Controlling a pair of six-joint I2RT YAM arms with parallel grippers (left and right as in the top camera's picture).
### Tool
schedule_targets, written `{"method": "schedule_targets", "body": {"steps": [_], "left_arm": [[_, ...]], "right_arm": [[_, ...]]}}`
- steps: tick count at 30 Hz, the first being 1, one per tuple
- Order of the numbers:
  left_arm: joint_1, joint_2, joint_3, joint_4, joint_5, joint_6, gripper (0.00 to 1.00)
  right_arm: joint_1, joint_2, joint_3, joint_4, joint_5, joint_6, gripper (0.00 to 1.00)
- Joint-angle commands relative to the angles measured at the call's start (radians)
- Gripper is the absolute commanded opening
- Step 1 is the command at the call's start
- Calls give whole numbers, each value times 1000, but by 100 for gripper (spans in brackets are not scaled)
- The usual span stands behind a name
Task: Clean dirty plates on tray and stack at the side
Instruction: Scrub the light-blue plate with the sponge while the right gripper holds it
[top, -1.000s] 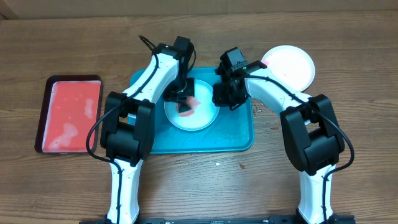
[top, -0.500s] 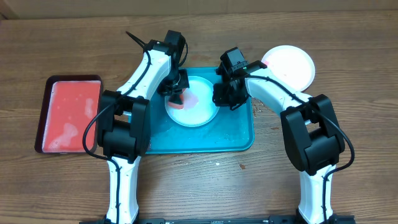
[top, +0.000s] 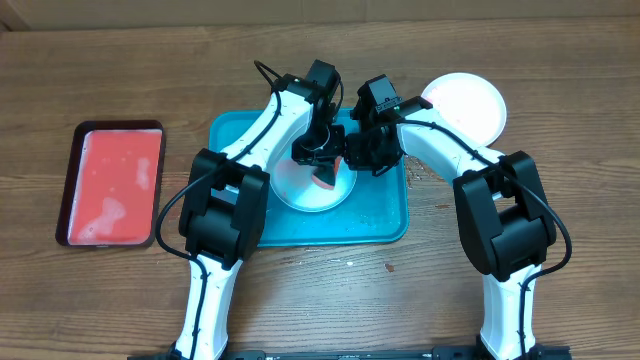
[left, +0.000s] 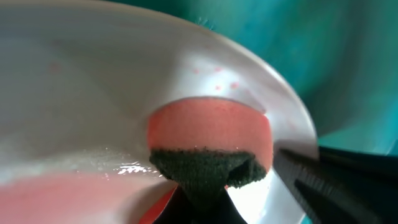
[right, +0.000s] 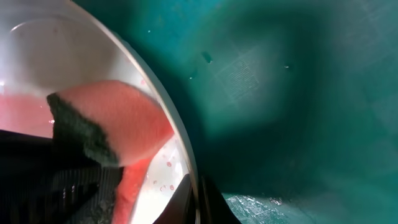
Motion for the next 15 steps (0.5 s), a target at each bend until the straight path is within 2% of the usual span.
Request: {"method": "schedule_targets", "body": {"steps": [1,9,12,15], "left_arm": [[-7,31,11,-55,-125,54,4],[55,31,11,-192,-577,-72,4],[76,31,12,-209,-666,-116,4],[92,30,17,-213,-680,-149,4]], "right_arm": [[11,14,-14,-8,37,-14,4],[11,14,-14,-9,37,-14,4],[11,14,-14,-9,37,-14,4],[11,14,-14,-10,37,-14,4]]}}
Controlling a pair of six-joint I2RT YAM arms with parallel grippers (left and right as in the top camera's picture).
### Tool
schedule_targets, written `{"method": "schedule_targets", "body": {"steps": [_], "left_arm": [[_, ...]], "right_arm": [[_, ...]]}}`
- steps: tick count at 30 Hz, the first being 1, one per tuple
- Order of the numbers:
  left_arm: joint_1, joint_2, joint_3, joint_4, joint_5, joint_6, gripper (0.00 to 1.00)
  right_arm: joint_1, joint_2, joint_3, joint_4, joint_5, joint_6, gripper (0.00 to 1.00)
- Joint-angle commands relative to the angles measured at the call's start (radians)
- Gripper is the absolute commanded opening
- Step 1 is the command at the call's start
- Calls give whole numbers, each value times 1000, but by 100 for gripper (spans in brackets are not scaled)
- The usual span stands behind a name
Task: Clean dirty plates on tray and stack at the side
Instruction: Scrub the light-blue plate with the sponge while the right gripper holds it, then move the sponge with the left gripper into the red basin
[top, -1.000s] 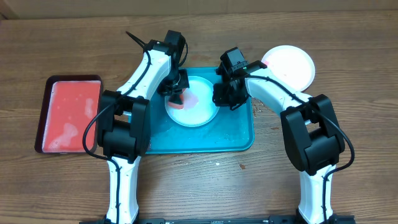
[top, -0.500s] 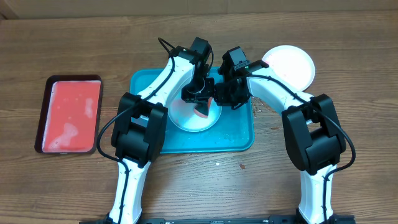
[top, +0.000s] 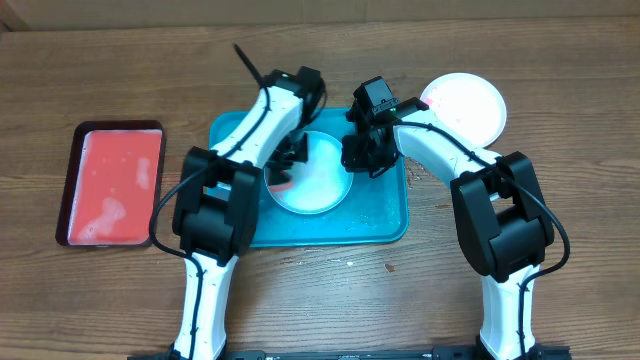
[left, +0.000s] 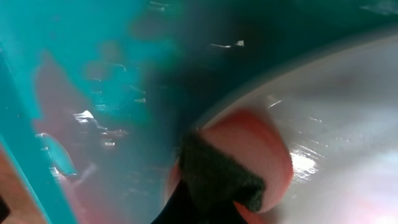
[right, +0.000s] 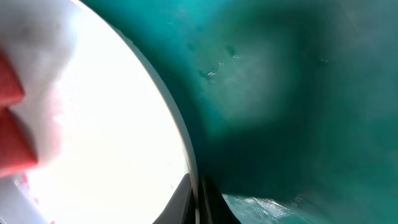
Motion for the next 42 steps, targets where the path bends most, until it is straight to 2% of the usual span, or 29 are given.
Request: {"method": "schedule_targets", "body": {"steps": [1,6,11,16,23,28,32,36,37,40,42], "left_arm": [[29,24,13,-12,-174,-76,4],[68,0,85,-64,-167,-184,4],[149,-109,117,-34,-62,-196,4],[270,-200,117,-27,3,-193,4],[513,-204,79,-114,8,-193,4],[666,-204,16,-56,39,-183,4],[745,-203,-62,48,156,-54,4],[802,-203,-124,128,159,-37,4],[816,-203,-134,140,162,-37,7],[843,-203,-140,144,177,-36,24],[850,-203,-137,143,190,-35,31]], "right_arm": [[-1,13,-14,-13,55,-12,4],[0,13,-7,-11,55,8,4],[0,8,46,-49,54,8,4],[14,-11,95,-64,57,3,4],[71,-34,120,-51,65,4,4],[113,-34,120,-48,135,4,4],[142,-34,120,-48,183,5,4],[157,-34,121,-57,189,5,4],[160,-34,121,-62,189,5,4],[164,-34,127,-81,190,4,4],[164,-35,145,-103,213,5,4]]}}
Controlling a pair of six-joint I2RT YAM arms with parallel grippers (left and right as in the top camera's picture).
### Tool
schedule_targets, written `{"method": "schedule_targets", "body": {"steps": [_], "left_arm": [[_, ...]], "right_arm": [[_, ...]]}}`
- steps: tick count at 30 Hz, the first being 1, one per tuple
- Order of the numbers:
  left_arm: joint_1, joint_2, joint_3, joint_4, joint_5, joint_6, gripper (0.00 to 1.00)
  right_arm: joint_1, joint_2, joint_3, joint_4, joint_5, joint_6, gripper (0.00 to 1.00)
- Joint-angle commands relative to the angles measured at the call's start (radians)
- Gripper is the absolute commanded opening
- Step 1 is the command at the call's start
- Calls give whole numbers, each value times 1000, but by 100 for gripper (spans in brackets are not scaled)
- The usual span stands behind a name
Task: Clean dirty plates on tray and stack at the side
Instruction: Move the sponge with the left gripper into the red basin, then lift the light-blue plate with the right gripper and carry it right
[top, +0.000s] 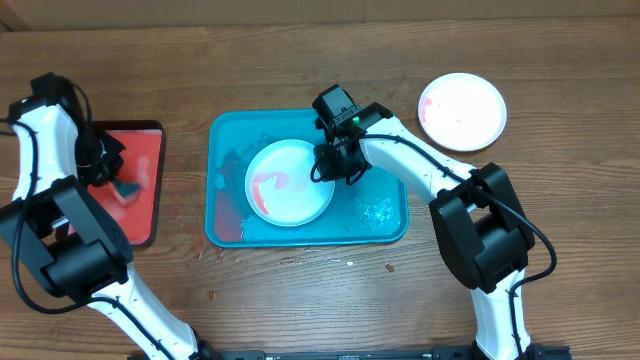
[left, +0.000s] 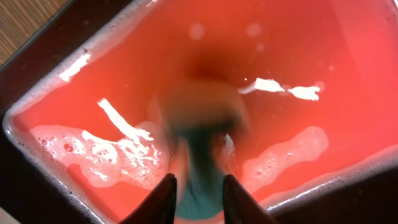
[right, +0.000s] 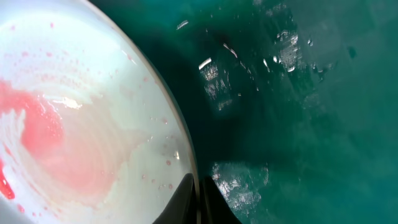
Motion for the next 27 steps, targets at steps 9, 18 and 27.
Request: {"method": "schedule_targets", "body": {"steps": [9,18,27], "left_arm": [[23,-8,64,-33,156,82,43],[23,-10,127,-39,158,82,100],[14,-10,127,-38,169,82,100]], "right_arm": [[26,-35,221,-211,362,-4,4],[145,-35,478,-389,842,-104,4],[284,-35,514,-211,1295,-422,4]]}}
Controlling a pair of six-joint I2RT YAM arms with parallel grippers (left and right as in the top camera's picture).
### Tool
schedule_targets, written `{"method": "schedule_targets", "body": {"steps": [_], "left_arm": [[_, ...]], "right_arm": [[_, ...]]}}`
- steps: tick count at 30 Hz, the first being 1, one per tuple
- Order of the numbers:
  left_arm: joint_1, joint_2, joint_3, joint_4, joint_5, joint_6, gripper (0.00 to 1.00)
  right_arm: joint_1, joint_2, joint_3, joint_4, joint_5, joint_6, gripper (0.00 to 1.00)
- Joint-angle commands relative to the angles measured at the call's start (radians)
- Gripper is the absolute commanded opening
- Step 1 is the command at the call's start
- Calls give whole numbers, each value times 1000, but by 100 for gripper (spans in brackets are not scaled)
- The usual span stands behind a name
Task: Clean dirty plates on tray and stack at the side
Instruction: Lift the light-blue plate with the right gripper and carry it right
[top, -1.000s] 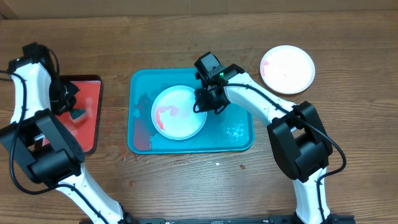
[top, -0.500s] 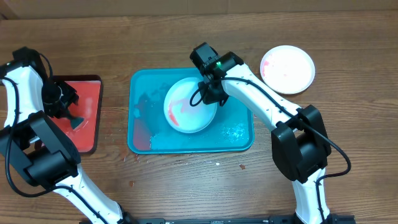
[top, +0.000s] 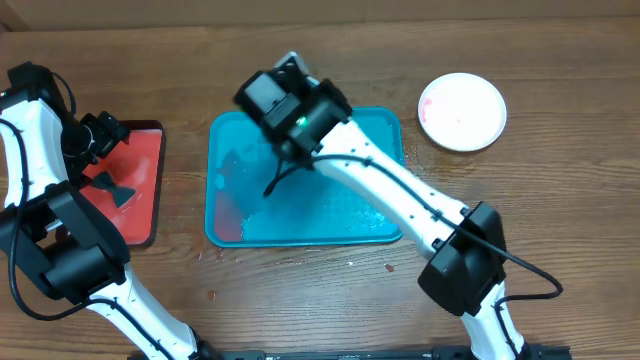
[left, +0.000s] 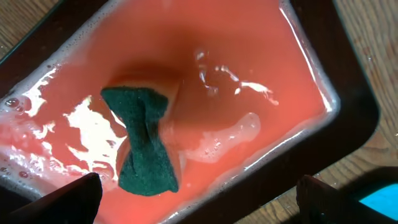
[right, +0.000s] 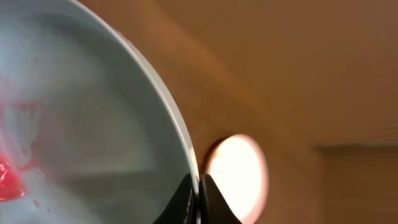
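Note:
My right gripper (right: 197, 186) is shut on the rim of a white plate (right: 93, 118) that carries a pink smear at its left. In the overhead view that arm is raised high over the teal tray (top: 330, 210), which has no plate on it. A clean white plate (top: 462, 110) lies on the table at the back right and shows blurred in the right wrist view as the plate (right: 236, 171). My left gripper (left: 199, 202) hangs open above the dark tray of red soapy liquid (top: 150, 215). The green-topped sponge (left: 142, 146) lies loose in that liquid.
Wet pink residue sits at the teal tray's front left corner (top: 228, 228). Bare wooden table (top: 500, 200) lies right of the teal tray and in front of the clean plate.
My left gripper has opened and the sponge now lies free in the red liquid. My right gripper has lifted the plate off the teal tray, high above the table.
First the sponge in my left gripper pressed on the plate's middle while my right gripper pinched its rim. Then the sponge was at the plate's left edge. Later it was in the red liquid tray. Now it is let go and the plate is raised.

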Motion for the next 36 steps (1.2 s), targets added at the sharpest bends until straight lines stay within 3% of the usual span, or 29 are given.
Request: {"method": "schedule_targets", "body": {"steps": [1,9,15,18,21,24,26,29,31,33,34,36], "left_arm": [[-7,-10,20,5,14,8,100],[-7,-10,20,5,14,8,100],[-7,-10,20,5,14,8,100],[-7,-10,20,5,14,8,100],[-7,-10,20,5,14,8,100],[-7,-10,20,5,14,8,100],[-7,-10,20,5,14,8,100],[-7,-10,20,5,14,8,100],[-7,-10,20,5,14,8,100],[-7,-10,20,5,14,8,100],[-7,-10,20,5,14,8,100],[-7,-10,20,5,14,8,100]], "right_arm": [[42,-35,31,95,288,-227,4],[93,-35,31,431,403,-680,4],[95,-35,31,599,458,-827,4],[95,-34,29,603,403,-687,4],[88,-34,23,412,133,-301,4],[61,-24,23,225,-239,-324,4],[40,-22,23,187,-213,-323,4],[-14,-39,24,200,-14,-180,4],[-79,-60,24,192,-36,-69,4],[-161,-81,24,156,-183,29,4],[-240,-91,24,123,-359,85,9],[-359,-92,24,85,-616,121,9]]}}
